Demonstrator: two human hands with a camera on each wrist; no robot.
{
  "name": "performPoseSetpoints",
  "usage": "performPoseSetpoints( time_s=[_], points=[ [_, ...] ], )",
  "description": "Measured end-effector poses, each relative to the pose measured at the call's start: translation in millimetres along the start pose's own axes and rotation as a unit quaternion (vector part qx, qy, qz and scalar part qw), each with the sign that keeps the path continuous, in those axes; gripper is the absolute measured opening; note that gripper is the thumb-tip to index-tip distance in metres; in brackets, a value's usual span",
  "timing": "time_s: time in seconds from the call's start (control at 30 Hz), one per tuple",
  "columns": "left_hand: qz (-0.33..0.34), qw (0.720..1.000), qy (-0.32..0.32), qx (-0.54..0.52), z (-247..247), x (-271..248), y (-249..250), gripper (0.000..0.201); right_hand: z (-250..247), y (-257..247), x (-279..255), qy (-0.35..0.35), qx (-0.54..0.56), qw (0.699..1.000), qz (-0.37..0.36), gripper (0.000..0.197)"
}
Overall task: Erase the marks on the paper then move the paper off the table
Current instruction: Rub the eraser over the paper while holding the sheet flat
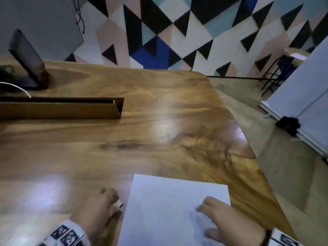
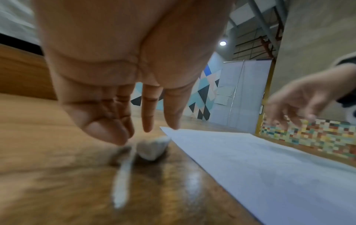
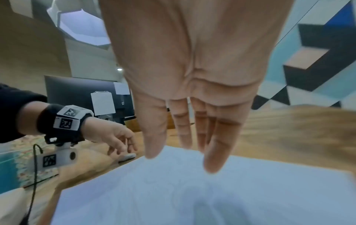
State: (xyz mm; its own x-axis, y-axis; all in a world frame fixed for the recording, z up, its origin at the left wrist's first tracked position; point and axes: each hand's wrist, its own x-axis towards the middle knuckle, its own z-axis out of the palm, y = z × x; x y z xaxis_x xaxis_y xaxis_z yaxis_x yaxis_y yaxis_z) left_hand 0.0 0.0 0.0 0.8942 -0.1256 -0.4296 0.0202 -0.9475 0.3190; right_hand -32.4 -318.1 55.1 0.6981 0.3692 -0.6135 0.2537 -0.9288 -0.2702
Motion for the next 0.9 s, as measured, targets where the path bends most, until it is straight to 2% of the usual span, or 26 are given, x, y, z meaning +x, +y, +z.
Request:
performPoseSetpoints(
  time_s=[0.07,0.17,0.27,0.33,0.47,0.7,0.8,0.83,0.9],
  points=[
    [-0.026,1.000,0.004,-0.013,-1.9,18.3,6.4,0.015,-3.5,-16.9,36.6,0.037,0.033,0.999,-0.006,0.068],
    [-0.041,0.999,0.002,-0.028,1.4,25.0,10.0,0.012,0.0,-36.5,73.5,0.061,0.004,0.998,-0.021,0.089],
    [-0.038,0.998,-0.001,-0.059,2.0,20.3,10.7,0.022,5.4,-47.2,97.1,0.075,-0.009,0.997,-0.023,0.102],
    [-0.035,0.996,0.006,-0.080,-5.3,22.1,12.8,0.023,8.4,-51.8,108.1,0.077,-0.008,0.997,-0.029,0.103],
    [-0.011,0.992,0.000,-0.123,-17.7,36.1,19.4,0.008,14.9,-55.8,122.1,0.084,-0.025,0.996,-0.025,0.104],
    [0.016,0.990,0.032,-0.135,-12.9,74.8,53.8,0.017,16.0,-52.7,126.5,0.094,-0.023,0.995,-0.013,0.108],
    [0.024,0.992,0.044,-0.119,-4.8,74.1,57.3,0.017,17.8,-50.5,126.6,0.098,-0.023,0.995,-0.013,0.108],
    [0.034,0.993,0.038,-0.110,-2.8,69.7,55.1,0.015,17.8,-50.0,126.9,0.099,-0.024,0.995,-0.014,0.108],
    [0.044,0.995,-0.018,-0.092,-0.1,55.5,48.3,0.010,18.0,-49.3,127.0,0.100,-0.026,0.995,-0.017,0.107]
  ],
)
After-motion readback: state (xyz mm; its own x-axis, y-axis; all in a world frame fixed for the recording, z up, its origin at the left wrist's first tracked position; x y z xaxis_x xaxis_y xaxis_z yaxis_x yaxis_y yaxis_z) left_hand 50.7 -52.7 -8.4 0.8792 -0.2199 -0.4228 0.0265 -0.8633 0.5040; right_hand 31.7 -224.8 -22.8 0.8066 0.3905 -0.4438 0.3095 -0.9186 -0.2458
